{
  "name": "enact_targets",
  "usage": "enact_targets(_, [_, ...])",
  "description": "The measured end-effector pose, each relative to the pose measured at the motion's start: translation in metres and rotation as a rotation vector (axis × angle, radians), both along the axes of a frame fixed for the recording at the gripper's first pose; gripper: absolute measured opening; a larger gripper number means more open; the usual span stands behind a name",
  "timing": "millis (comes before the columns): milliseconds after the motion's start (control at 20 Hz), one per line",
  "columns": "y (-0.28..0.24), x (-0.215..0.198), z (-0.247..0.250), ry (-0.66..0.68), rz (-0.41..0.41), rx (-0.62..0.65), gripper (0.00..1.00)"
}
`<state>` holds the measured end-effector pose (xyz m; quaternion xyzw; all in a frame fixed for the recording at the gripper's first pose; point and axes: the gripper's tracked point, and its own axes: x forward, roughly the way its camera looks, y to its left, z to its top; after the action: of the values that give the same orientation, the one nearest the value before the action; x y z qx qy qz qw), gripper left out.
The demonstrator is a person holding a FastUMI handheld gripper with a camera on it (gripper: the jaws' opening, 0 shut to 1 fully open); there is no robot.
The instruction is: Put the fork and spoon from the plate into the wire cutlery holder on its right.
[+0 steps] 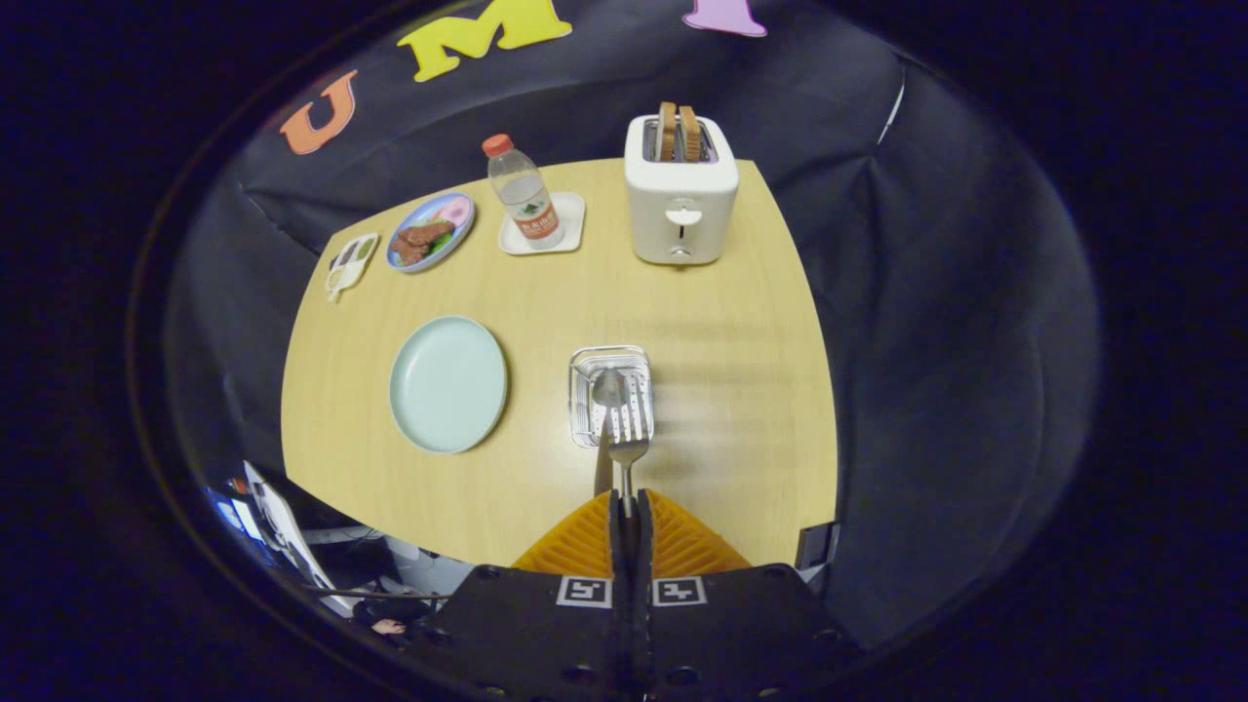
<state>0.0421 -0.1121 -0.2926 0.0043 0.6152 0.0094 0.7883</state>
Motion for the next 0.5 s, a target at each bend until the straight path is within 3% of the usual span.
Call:
enact_targets(200, [0.007, 0.009, -0.017, 0.084, 0.006, 0.042, 0.01])
enact_targets(500, [0.017, 0.039, -0.046, 0.249, -0.060, 0.067, 0.01])
